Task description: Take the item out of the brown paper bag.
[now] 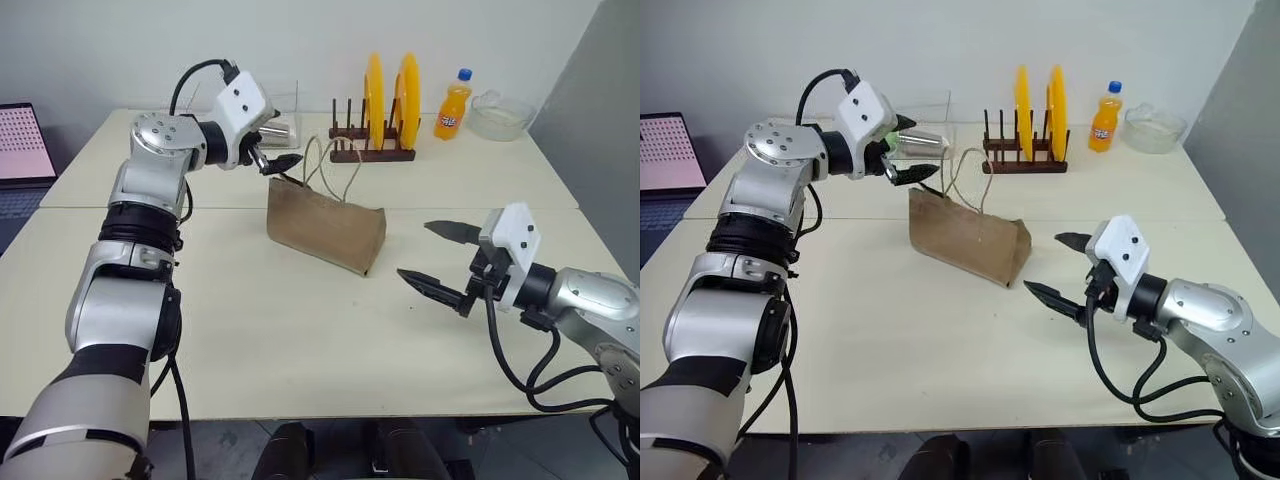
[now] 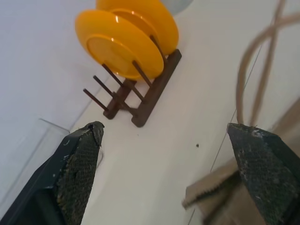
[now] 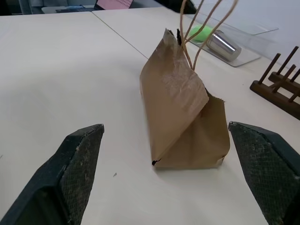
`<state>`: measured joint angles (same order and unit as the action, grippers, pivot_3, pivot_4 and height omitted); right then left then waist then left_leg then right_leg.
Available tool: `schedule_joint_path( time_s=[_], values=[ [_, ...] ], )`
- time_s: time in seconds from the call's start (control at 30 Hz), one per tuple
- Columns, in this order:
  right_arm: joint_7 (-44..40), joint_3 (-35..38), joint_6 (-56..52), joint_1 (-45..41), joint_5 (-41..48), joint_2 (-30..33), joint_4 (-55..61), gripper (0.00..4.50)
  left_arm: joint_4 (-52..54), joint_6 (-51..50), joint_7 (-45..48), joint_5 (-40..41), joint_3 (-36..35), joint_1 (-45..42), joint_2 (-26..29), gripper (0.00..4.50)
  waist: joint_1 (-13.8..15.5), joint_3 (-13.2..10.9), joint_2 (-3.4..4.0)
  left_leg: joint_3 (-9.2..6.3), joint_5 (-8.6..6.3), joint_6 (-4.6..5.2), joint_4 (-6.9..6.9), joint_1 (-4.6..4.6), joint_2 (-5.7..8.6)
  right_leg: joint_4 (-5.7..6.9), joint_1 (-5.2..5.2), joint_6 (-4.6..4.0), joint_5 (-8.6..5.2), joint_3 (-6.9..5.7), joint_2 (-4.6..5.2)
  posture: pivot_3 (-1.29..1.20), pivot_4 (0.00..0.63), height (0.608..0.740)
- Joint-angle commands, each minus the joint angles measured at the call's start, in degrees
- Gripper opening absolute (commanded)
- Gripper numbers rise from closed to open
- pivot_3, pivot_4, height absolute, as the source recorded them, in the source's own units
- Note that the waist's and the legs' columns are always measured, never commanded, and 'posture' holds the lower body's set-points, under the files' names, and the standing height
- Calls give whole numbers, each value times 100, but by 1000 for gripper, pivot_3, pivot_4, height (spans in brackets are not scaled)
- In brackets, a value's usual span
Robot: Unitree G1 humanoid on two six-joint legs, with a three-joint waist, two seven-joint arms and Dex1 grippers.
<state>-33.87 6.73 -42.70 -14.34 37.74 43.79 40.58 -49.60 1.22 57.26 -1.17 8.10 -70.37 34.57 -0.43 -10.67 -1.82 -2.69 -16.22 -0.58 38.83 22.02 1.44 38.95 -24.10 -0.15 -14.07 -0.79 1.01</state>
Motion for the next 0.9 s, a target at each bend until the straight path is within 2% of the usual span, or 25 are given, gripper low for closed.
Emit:
schedule_joint_path(
  time_s=[0.03, 0.27, 0.4, 0.47, 0.57, 0.67, 0.77, 0.9],
  values=[
    [62, 220, -4, -10, 112, 11, 220, 4500, 13, 203, 489, 35, -70, -194, 202, 4459, 6, 0, 0, 0, 0, 0, 1, 0, 1, -1, 0, 0, 0, 0, 0, 0, 150, 740],
    [-33, 192, 56, -103, 49, 47, 115, 4500, 904, -195, 1563, 356, -277, 468, 940, 4459, -37, 0, 0, 0, 0, 0, -1, -2, -2, 1, -1, 0, -1, 2, -1, 0, 150, 740],
    [-94, 127, 112, -194, -7, 38, 9, 4500, 2478, -1178, 2138, 971, -581, 1408, 1498, 4459, -63, -1, 1, -4, 0, 0, 0, -1, -2, 0, 1, 0, 0, 1, -1, 0, 150, 740],
    [-151, 64, 156, -259, -54, 32, -72, 4500, 3561, -1817, 2326, 1433, -858, 2175, 1849, 4459, -96, -1, 2, -4, 0, 0, 0, -1, -2, -1, 0, -1, 0, 3, 0, 0, 150, 740],
    [-263, -40, 249, -396, -140, 22, -232, 4500, 4999, -2984, 2209, 2112, -1392, 3237, 2248, 4485, -114, -1, 3, -6, 0, 0, 0, -2, -3, -1, 1, 0, -1, 3, 2, 0, 150, 740],
    [-383, -153, 358, -586, -208, 14, -445, 4500, 6109, -3714, 2017, 2595, -1987, 4192, 2545, 4485, -113, -2, 4, -7, 0, 0, 0, -3, -4, -2, 2, 1, -2, 1, 2, 0, 150, 740],
    [-471, -288, 501, -802, -348, -24, -703, 4500, 6901, -4219, 1690, 2949, -2539, 4881, 2600, 4485, -108, -2, 4, -6, 0, 0, 0, -6, -4, -3, 4, 2, -3, 1, 2, 0, 150, 740],
    [-545, -761, 854, -1501, -839, -274, -1421, 4500, 7835, -4609, 1137, 3164, -3347, 5988, 2381, 4485, -119, -3, 6, -2, 0, 0, 0, -12, -4, -6, 6, 2, -3, 4, 2, 0, 150, 740]
  ],
)
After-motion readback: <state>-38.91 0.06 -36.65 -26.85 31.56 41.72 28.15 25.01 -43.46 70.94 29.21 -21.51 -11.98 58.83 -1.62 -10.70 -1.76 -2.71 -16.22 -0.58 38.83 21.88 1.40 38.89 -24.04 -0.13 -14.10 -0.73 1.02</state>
